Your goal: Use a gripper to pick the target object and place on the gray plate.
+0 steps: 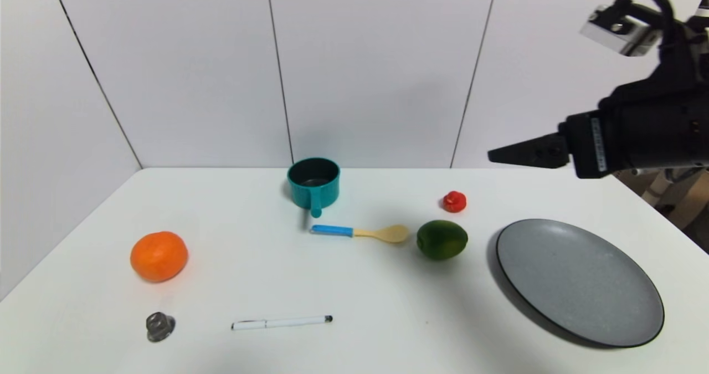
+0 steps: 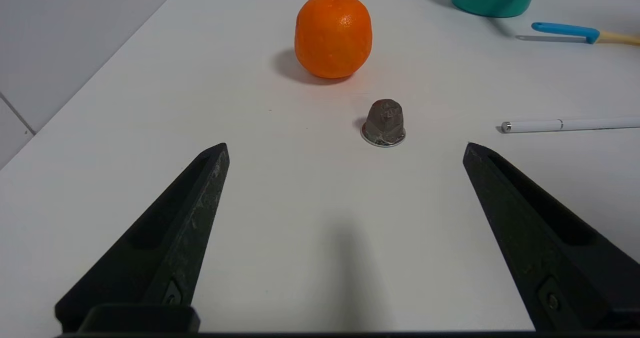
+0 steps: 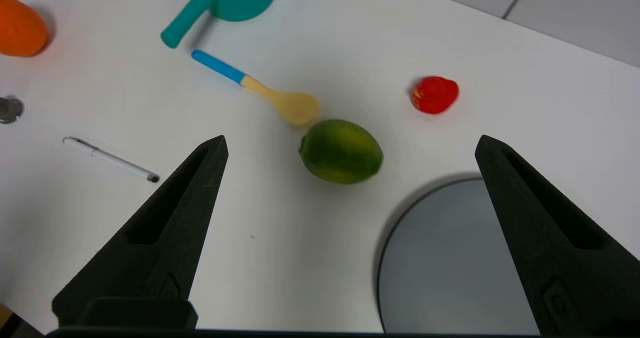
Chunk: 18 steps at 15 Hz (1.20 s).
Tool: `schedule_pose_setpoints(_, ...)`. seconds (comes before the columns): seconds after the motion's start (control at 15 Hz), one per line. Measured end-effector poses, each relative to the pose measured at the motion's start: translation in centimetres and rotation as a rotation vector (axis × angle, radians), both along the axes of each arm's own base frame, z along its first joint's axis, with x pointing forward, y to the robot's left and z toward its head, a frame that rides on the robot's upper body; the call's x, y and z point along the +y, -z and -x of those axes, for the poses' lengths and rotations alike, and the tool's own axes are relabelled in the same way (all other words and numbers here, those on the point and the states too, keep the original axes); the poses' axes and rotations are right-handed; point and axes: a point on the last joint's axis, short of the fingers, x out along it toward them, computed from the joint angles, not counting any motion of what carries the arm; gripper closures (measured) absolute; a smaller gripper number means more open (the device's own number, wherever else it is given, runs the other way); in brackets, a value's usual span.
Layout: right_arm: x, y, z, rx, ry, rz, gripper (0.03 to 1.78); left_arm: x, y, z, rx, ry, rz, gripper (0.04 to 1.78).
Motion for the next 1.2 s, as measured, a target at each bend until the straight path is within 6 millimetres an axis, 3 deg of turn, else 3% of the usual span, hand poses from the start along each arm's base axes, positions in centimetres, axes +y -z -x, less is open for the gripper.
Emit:
schedule_pose_setpoints(0.27,5.0,0.8,-3.1,0.099,-0.106,0.055,0.1,0.0,0.0,0.0,0.0,0.0,0.0,0.13)
schedule_pose_setpoints(0.73,12.7,2.8,-6.2,0.138,-0.224,0.057,0.1,0.0,0.0,0.0,0.0,0.0,0.0,0.13)
schedule_pose_setpoints(1.2,19.2,6.0,-9.6,-0.025,-0.237,-0.077,0.1,0.0,0.0,0.0,0.0,0.0,0.0,0.13)
